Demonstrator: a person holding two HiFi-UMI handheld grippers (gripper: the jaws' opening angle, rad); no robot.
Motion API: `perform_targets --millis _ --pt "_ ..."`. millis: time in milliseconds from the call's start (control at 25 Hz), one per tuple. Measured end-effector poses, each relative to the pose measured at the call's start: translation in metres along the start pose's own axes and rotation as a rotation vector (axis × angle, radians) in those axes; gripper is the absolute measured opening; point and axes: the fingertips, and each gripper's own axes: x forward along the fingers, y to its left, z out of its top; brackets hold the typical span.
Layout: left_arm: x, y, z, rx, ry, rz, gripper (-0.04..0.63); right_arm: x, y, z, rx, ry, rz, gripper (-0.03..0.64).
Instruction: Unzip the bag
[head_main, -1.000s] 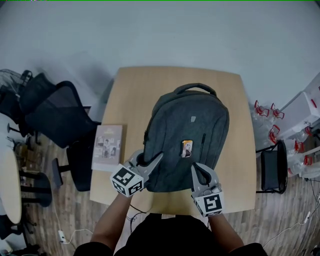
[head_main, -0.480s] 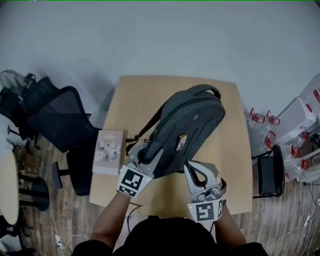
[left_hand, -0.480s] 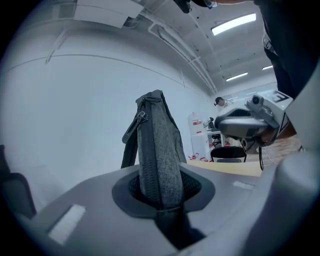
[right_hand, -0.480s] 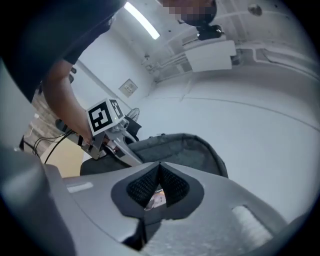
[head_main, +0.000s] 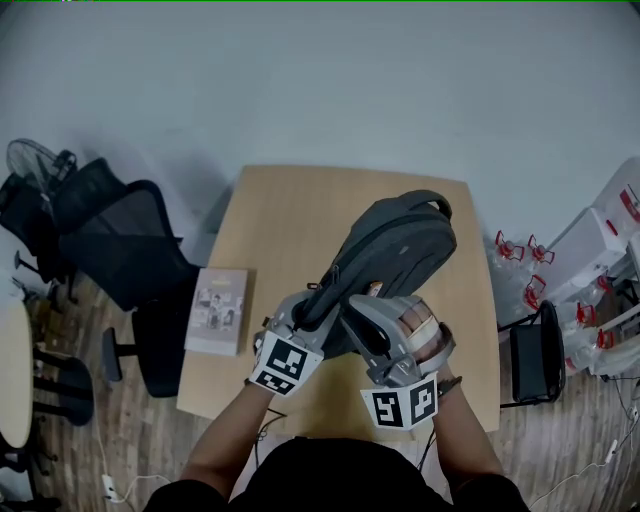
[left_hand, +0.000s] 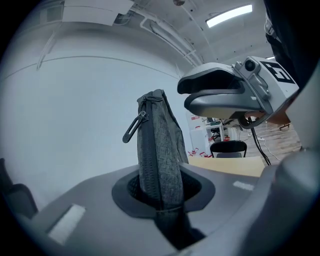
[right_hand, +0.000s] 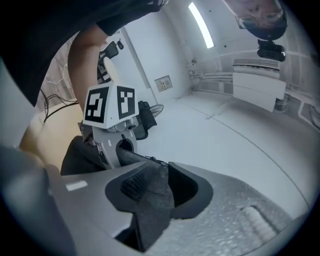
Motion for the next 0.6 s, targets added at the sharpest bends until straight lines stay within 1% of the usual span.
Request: perform_targets --millis 80,360,600 --pt "0.001 -0.002 0.001 0.007 0.002 -0.005 0.104 0.004 -0.001 -0.005 -0.043 0.017 0.014 0.124" --pt "0.007 -0.007 0.006 0.041 0.042 0.005 0.104 0.01 -0.009 -0.01 -0.177 0.032 0.019 0.132" --pt "0.01 -0.013 0.009 0.067 0.051 0.0 0.106 0.01 -0.015 -0.013 -0.26 0.047 0.014 0.132"
